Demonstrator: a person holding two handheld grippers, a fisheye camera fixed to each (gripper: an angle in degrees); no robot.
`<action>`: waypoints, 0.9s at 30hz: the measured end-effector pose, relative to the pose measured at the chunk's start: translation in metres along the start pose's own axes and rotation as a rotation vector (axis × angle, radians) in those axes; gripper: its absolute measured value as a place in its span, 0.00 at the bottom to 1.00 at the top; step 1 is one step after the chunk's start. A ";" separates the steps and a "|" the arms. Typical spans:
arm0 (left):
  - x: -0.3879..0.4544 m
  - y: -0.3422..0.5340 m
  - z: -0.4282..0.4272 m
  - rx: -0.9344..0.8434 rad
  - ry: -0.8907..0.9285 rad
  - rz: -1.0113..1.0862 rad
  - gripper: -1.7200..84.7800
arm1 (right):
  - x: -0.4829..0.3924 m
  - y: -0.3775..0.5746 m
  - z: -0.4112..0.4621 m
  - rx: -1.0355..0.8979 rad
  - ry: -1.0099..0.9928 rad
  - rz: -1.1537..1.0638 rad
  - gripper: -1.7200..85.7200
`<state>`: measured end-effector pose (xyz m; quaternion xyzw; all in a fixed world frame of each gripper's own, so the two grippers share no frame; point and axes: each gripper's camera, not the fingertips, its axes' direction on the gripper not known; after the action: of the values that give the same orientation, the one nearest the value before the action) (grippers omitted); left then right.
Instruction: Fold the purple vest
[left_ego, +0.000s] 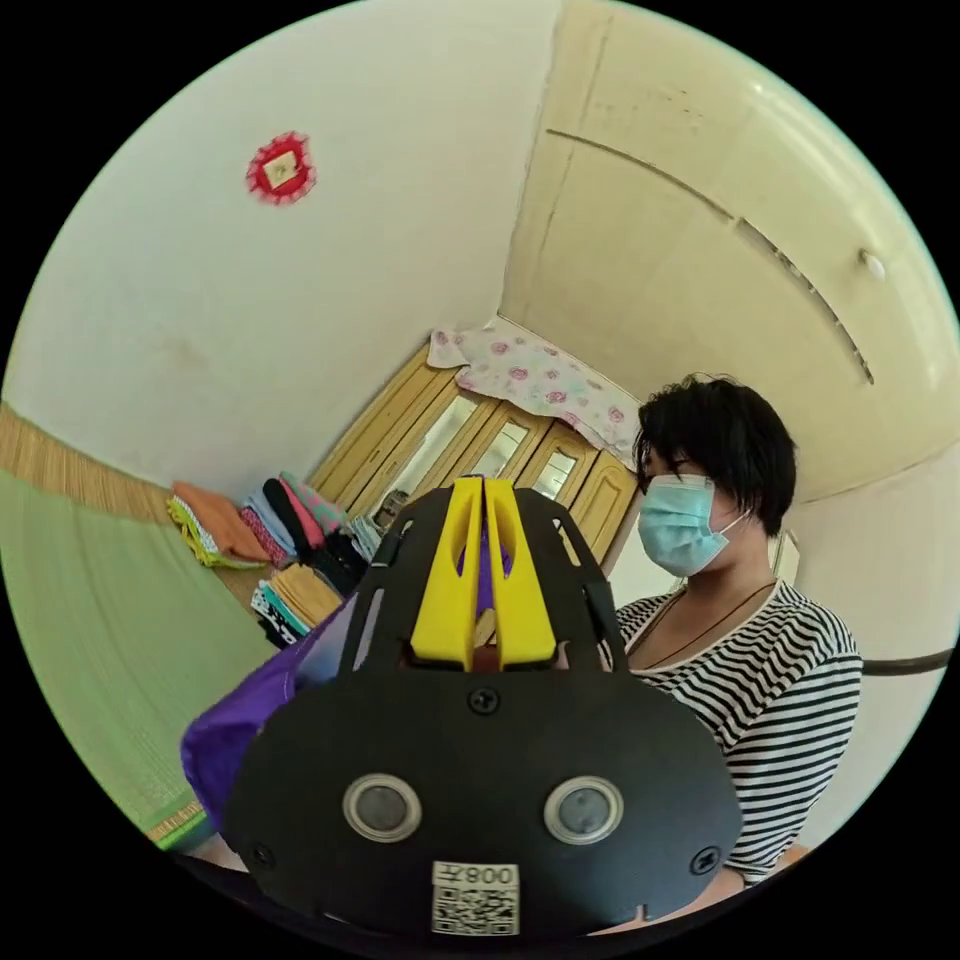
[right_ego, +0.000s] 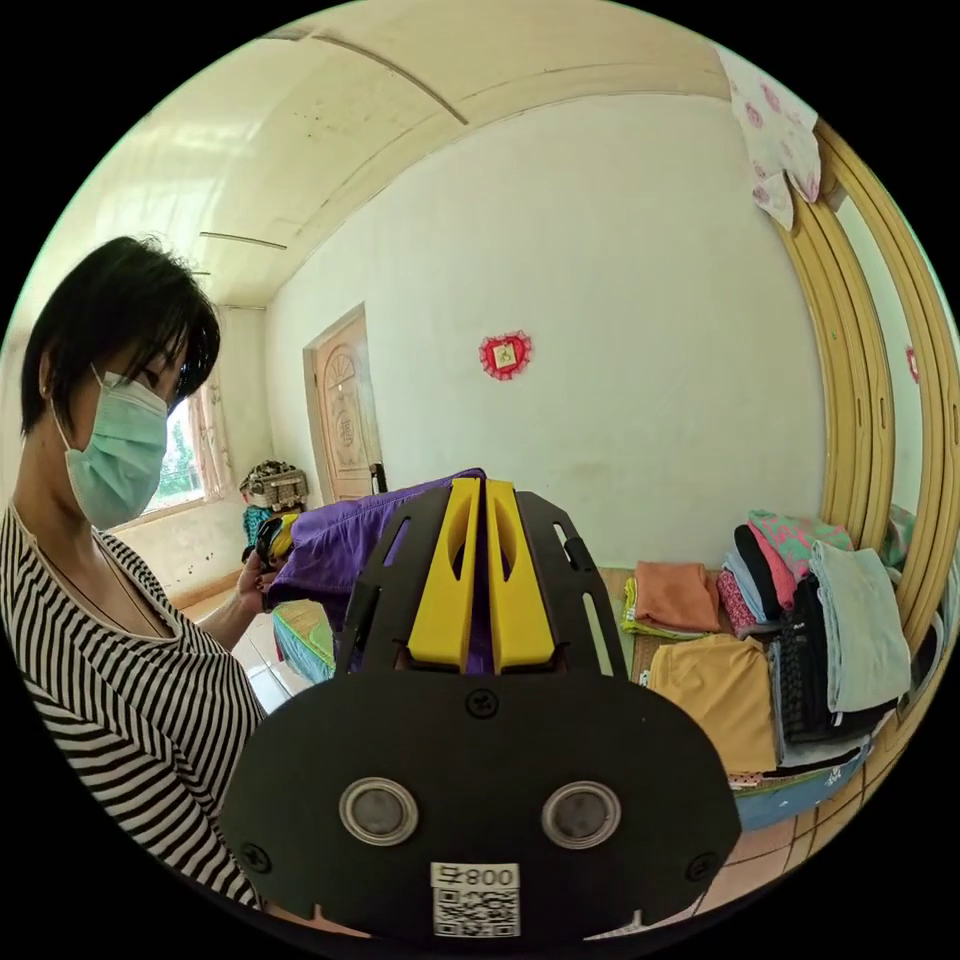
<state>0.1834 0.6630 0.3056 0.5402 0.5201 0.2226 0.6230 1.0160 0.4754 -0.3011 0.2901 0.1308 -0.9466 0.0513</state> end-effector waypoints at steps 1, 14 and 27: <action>0.025 -0.010 -0.006 0.010 -0.021 0.063 0.02 | -0.005 -0.003 -0.004 0.010 -0.001 -0.012 0.02; 0.233 -0.082 -0.057 0.139 -0.260 0.609 0.02 | -0.075 -0.064 -0.044 0.251 -0.107 -0.283 0.02; 0.217 -0.149 -0.076 0.153 -0.571 0.644 0.02 | -0.055 -0.075 0.102 0.188 -0.048 -0.313 0.02</action>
<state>0.1518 0.8311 0.0914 0.7595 0.1470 0.2080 0.5986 0.9939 0.5206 -0.1727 0.2472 0.0840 -0.9577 -0.1208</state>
